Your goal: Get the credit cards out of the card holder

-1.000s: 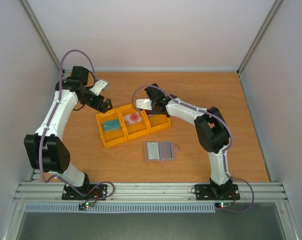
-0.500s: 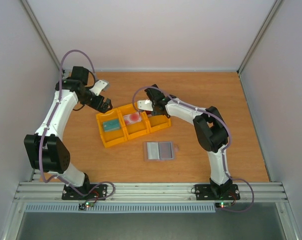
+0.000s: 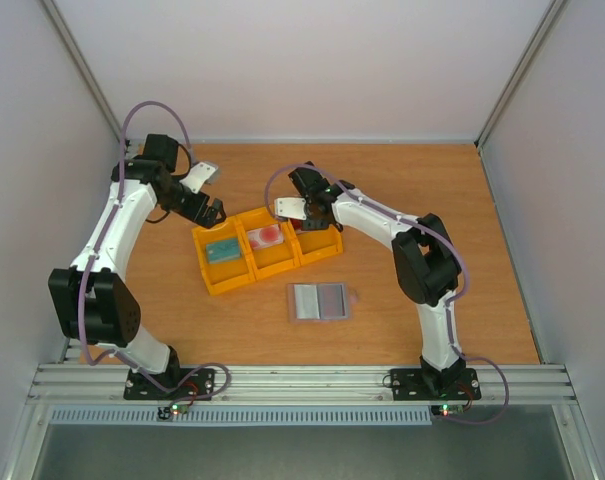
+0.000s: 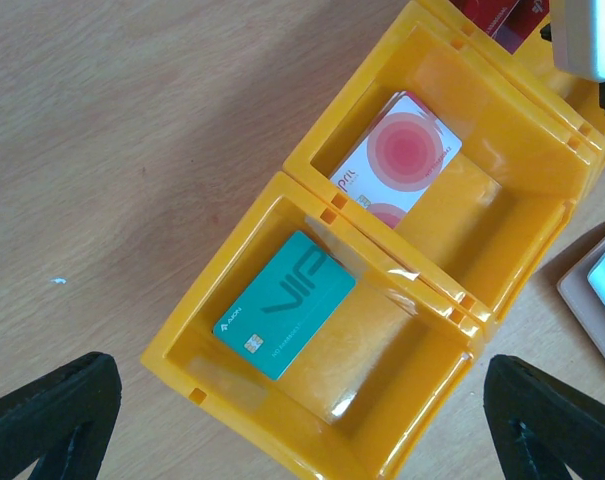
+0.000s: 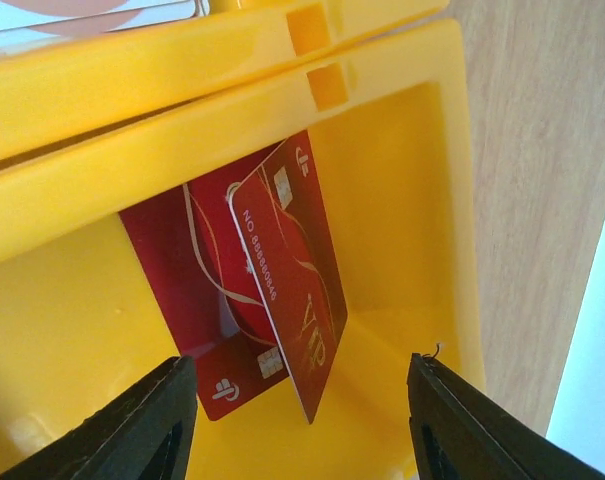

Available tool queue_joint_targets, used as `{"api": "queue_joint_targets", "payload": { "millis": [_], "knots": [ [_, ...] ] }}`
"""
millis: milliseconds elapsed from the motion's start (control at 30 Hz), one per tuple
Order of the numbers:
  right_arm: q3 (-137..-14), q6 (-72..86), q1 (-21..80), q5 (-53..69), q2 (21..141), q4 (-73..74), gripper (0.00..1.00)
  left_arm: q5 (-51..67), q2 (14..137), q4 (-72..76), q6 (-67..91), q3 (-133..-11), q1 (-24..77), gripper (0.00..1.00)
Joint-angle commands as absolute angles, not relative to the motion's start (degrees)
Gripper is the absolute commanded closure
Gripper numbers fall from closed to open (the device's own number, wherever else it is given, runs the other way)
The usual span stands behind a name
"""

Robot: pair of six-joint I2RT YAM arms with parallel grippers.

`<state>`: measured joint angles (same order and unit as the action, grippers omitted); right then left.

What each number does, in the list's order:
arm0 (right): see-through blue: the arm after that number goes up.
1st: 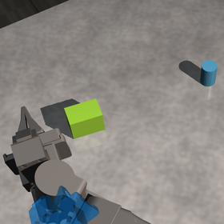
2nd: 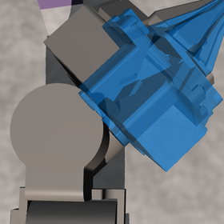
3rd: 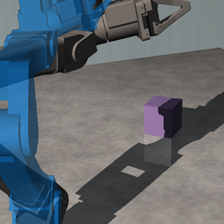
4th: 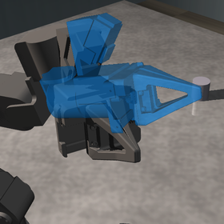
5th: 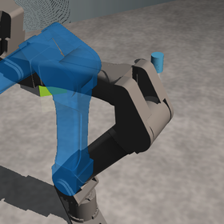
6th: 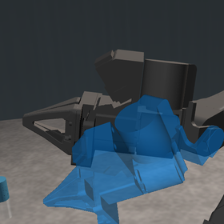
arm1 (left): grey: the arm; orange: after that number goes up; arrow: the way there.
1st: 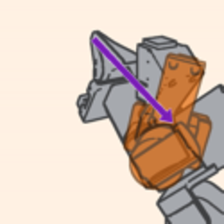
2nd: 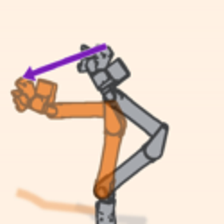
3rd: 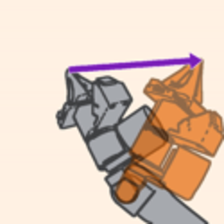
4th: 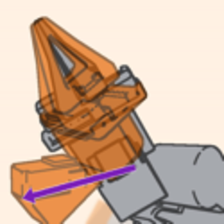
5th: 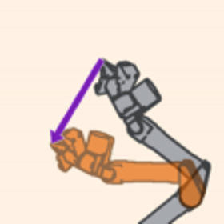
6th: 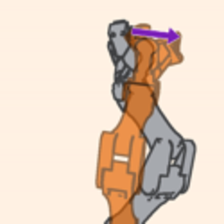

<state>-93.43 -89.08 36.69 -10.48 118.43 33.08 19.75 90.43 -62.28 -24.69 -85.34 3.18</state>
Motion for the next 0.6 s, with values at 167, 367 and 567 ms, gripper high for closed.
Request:
{"api": "queue_joint_targets", "payload": {
  "millis": [167,367,567],
  "knots": [
    [-94.3,-79.3,36.7,-3.5,109.4,35.1,0.37,21.4,89.1,-63.2,-25.1,-85.3,2.9,0.01],
    [-90.3,-73.1,36.0,-0.6,105.0,28.5,0.39,21.6,88.2,-63.3,-25.0,-85.2,2.9,0.00],
    [-96.2,-60.8,33.2,-0.7,111.5,31.7,0.63,22.2,88.2,-63.1,-24.8,-84.8,2.9,0.01]
  ]
}}
